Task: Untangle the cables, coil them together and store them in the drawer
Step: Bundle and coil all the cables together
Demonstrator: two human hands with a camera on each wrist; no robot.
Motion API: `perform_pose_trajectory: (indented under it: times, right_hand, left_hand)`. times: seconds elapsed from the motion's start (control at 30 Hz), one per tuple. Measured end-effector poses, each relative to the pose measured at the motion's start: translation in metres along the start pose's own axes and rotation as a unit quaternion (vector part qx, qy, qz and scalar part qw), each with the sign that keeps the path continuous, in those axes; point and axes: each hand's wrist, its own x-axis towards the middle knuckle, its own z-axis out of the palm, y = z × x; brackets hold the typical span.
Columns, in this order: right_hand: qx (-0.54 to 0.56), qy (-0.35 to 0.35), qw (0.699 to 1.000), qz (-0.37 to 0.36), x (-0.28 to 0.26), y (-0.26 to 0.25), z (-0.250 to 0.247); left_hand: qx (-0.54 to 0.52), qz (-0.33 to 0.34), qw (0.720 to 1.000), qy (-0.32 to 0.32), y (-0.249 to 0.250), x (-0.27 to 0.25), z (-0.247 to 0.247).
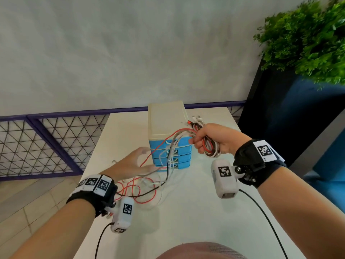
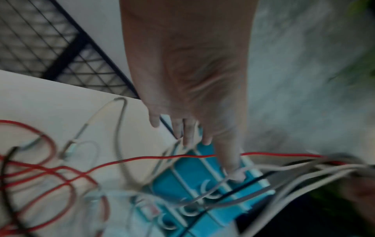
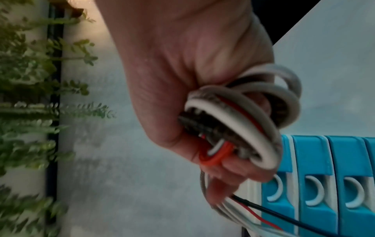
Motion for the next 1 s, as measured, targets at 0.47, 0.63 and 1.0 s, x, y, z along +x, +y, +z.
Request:
perform_pose_trajectory:
  times: [0.47, 0.63, 1.0]
  right_hand:
    - [-0.167, -0.087, 0.979, -0.072, -0.002, 0.006, 0.009]
    - [-0.187, -0.002, 0.973, -0.134, 0.0, 0.012, 0.007]
    - [-0.071, 0.093, 0.973, -0.199, 0.018, 0.028, 0.028]
  left_hand:
    - [-0.355, -0.027, 0.909, -0.217, 0.093, -0.004, 0.011]
    - [-0.477, -0.047, 0.825, -0.299, 0.092, -0.013, 0.005]
    - [-0.179, 0.043, 0.983, 0.001, 0.128, -0.016, 0.043]
